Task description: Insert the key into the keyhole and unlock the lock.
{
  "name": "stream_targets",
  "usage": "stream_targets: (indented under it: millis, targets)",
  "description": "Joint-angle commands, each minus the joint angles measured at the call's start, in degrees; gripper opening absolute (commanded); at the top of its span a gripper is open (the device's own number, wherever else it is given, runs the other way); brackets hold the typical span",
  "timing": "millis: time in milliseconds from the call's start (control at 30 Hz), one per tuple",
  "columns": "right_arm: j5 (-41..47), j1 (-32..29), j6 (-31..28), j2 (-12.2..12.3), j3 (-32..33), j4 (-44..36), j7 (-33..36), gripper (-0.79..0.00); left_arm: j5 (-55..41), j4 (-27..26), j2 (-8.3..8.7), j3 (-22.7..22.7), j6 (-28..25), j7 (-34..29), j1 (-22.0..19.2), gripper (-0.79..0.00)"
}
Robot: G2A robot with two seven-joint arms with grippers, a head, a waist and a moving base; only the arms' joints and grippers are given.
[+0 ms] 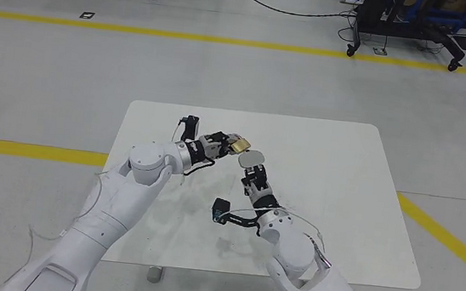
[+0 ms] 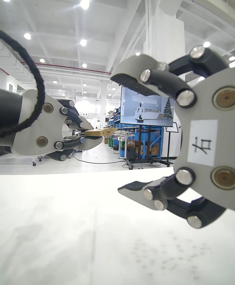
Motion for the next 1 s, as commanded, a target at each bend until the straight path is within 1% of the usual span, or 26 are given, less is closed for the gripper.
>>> stream_targets:
  millis: [0,100,133,167,200,233,267,300,367,467,500,633,733,767,833,967]
  targets:
    - [0.01,0.00,0.00,0.00,0.01,0.00,-0.03,0.000,-0.14,0.06,-0.01,-0.30,0.15,-0.01,0.04,-0.785]
    - [0.01,0.00,0.00,0.00,0.01,0.00,-0.03,0.000,0.09,-0.01,-0.06,-0.49,0.30,0.00,0.11,-0.785]
    - [1.75,-0.21,0.02,-0.04,0.21,-0.07,-0.78,0.000,0.22,-0.05,-0.07,-0.54,0.27,0.00,0.12,-0.785]
    - [6.52,-0.45,-1.13,-0.07,1.38,0.14,-2.40,0.000,0.37,-0.08,-0.09,-0.59,0.23,0.03,0.14,-0.785]
    - [12.58,-0.30,-4.16,-0.05,3.06,0.41,-4.89,0.000,0.62,-0.10,-0.09,-0.64,0.15,0.11,0.15,-0.785]
    - [19.30,0.05,-7.30,0.02,5.32,0.44,-7.75,-0.406,0.90,-0.13,-0.09,-0.71,0.04,0.19,0.17,-0.785]
    - [25.87,0.31,-10.48,0.15,7.84,0.54,-10.76,-0.600,1.19,-0.16,-0.07,-0.83,-0.09,0.27,0.20,-0.785]
    - [31.80,0.50,-15.01,0.40,10.14,1.07,-14.25,-0.785,1.54,-0.21,-0.04,-0.97,-0.22,0.42,0.24,-0.785]
    - [37.87,1.42,-24.04,1.18,14.61,2.04,-18.64,-0.785,1.93,-0.31,0.02,-1.32,-0.33,0.36,0.33,-0.785]
    - [42.44,2.68,-36.61,2.28,18.45,3.54,-22.67,-0.785,2.63,-0.53,0.09,-1.75,-0.48,0.55,0.45,-0.785]
    - [43.66,3.15,-39.78,2.57,19.27,3.94,-23.94,-0.785,3.10,-0.62,0.12,-1.80,-0.46,0.68,0.49,-0.785]
    - [50.33,4.30,-47.33,3.29,21.26,6.43,-29.51,-0.785,4.72,-1.07,0.18,-1.90,-0.32,0.98,0.60,-0.785]
    - [53.45,5.82,-48.11,3.58,20.98,8.74,-31.20,-0.785,5.84,-1.17,0.24,-1.84,-0.85,-0.32,0.51,-0.785]
    - [53.22,6.48,-47.43,3.64,20.86,9.19,-30.54,-0.785,6.39,-1.09,0.28,-1.76,-0.96,-1.05,0.37,-0.785]
    - [55.42,7.34,-46.87,3.55,19.86,10.47,-32.17,-0.785,5.72,-0.65,0.25,-1.92,-1.09,-2.26,0.39,-0.785]
    - [57.03,9.77,-46.77,3.59,18.10,13.40,-33.71,-0.785,6.05,0.35,0.26,-2.03,-2.04,-4.62,-0.17,-0.785]
